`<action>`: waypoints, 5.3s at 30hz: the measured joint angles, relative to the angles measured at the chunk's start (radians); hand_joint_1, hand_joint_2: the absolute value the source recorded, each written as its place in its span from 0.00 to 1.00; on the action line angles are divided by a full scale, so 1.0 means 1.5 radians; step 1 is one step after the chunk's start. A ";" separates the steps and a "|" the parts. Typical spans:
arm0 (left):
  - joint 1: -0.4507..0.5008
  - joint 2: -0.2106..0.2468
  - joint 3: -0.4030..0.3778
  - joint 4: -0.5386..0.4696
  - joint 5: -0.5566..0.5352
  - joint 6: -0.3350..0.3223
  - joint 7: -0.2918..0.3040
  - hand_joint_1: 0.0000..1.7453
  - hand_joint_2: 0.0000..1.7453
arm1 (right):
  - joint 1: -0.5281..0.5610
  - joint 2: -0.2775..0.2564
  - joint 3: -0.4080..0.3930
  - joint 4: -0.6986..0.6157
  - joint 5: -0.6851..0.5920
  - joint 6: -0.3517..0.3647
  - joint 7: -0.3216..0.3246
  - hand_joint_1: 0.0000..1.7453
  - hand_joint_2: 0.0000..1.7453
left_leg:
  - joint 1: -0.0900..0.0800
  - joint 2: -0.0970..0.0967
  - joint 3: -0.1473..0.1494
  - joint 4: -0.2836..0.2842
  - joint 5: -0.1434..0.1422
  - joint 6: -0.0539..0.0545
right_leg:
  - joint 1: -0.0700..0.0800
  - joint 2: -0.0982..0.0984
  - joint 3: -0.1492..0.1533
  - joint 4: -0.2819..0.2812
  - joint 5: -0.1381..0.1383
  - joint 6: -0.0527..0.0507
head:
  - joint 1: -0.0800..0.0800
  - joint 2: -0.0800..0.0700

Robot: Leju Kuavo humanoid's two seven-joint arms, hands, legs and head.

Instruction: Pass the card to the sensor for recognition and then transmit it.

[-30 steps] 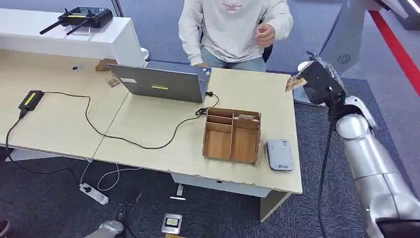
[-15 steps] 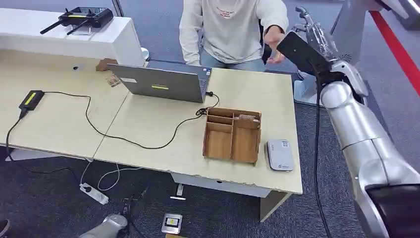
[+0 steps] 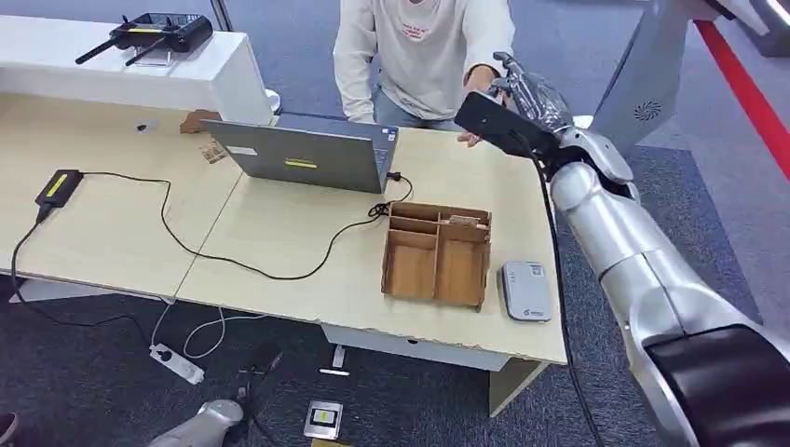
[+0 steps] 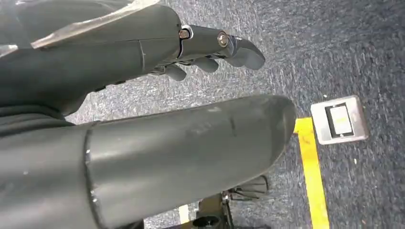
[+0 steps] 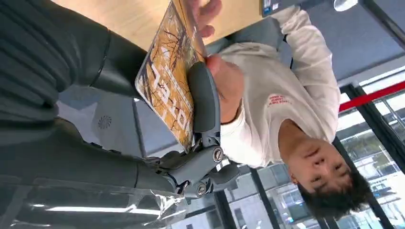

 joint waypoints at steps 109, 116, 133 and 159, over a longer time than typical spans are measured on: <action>0.025 0.005 -0.005 -0.004 0.069 0.053 -0.045 0.00 0.00 | 0.161 0.016 0.086 -0.109 0.216 -0.006 0.070 0.00 1.00 | 0.000 0.000 0.000 0.000 0.000 0.000 | 0.000 0.000 0.000 0.000 0.000 0.000 | 0.000 0.000; 0.025 0.005 -0.004 -0.004 0.072 0.050 -0.038 0.00 0.00 | 0.155 0.030 0.087 -0.072 0.219 -0.001 0.078 0.00 1.00 | 0.000 0.000 0.000 0.000 0.000 0.000 | 0.000 0.000 0.000 0.000 0.000 0.000 | 0.000 0.000; 0.025 0.006 -0.003 -0.004 0.043 0.050 -0.047 0.00 0.00 | 0.156 0.032 0.089 -0.008 0.230 0.001 0.114 0.00 1.00 | 0.000 0.000 0.000 0.000 0.000 0.000 | 0.000 0.000 0.000 0.000 0.000 0.000 | 0.000 0.000; 0.025 0.006 -0.002 -0.002 -0.028 0.056 -0.062 0.00 0.00 | 0.188 -0.010 0.076 0.020 0.251 -0.065 0.146 0.00 1.00 | 0.000 0.000 0.000 0.000 0.000 0.000 | 0.000 0.000 0.000 0.000 0.000 0.000 | 0.000 0.000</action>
